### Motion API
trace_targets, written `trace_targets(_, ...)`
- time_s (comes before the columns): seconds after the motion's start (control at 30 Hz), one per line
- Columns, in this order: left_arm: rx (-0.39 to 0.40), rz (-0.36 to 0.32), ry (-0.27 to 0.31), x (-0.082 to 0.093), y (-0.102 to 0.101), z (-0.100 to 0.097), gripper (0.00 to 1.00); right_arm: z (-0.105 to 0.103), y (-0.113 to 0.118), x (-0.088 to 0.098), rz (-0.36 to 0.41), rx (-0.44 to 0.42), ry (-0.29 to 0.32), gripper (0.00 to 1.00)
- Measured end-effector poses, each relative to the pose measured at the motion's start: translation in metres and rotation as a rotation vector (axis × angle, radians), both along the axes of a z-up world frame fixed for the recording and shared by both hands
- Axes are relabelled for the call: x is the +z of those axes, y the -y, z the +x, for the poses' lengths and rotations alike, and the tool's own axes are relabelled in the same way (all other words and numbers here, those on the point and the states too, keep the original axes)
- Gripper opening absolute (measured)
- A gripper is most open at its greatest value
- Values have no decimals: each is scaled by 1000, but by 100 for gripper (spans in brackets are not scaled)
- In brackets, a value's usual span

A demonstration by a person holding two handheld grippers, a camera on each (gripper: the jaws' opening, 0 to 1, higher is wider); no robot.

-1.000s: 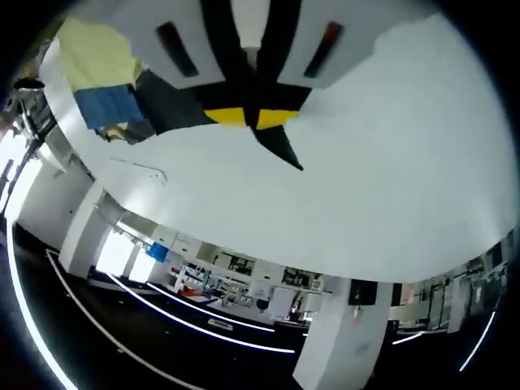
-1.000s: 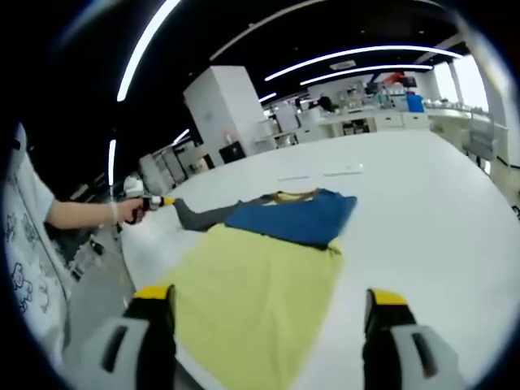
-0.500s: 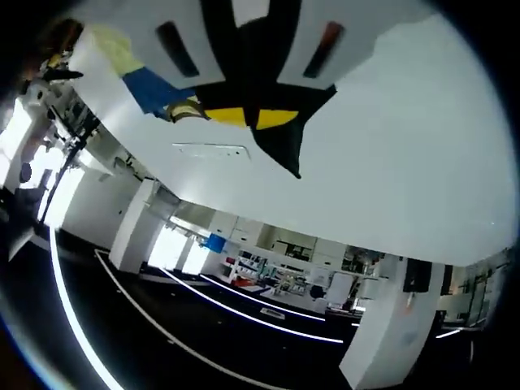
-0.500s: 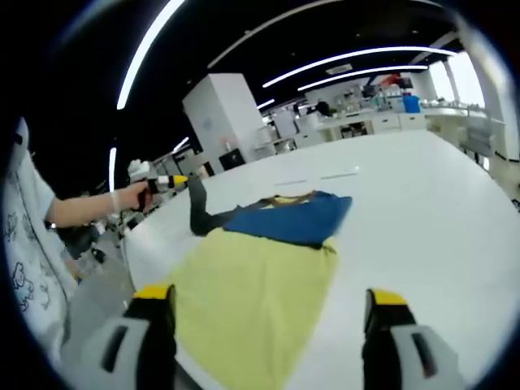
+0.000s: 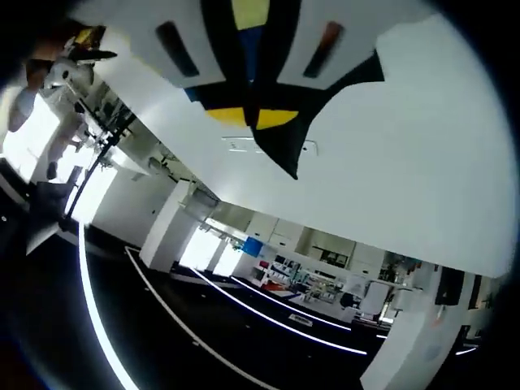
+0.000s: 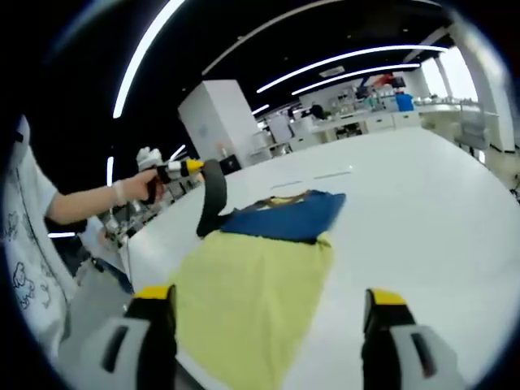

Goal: Fold the garment on the visible template until the final outline fits inside the template.

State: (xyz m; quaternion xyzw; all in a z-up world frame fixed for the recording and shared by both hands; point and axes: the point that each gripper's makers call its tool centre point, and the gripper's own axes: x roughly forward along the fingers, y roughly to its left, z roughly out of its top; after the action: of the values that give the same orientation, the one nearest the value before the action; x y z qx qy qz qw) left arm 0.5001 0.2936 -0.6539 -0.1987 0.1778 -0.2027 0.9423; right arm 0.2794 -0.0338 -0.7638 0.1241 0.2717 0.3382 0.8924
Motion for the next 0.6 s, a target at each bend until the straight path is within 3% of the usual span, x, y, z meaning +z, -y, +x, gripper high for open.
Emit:
trace_targets(0.1,-35,-23,8,4,19,1,0,0,3,-2,7,-13,-3,97)
trace_targets(0.2,-75,-13,14,3,51,2,0,0,3,-4,17,-18,-10,96)
trace_targets(0.6,-124,-138,-12,-10,114,13,0,-5,4,-10,34,-34,-29,96)
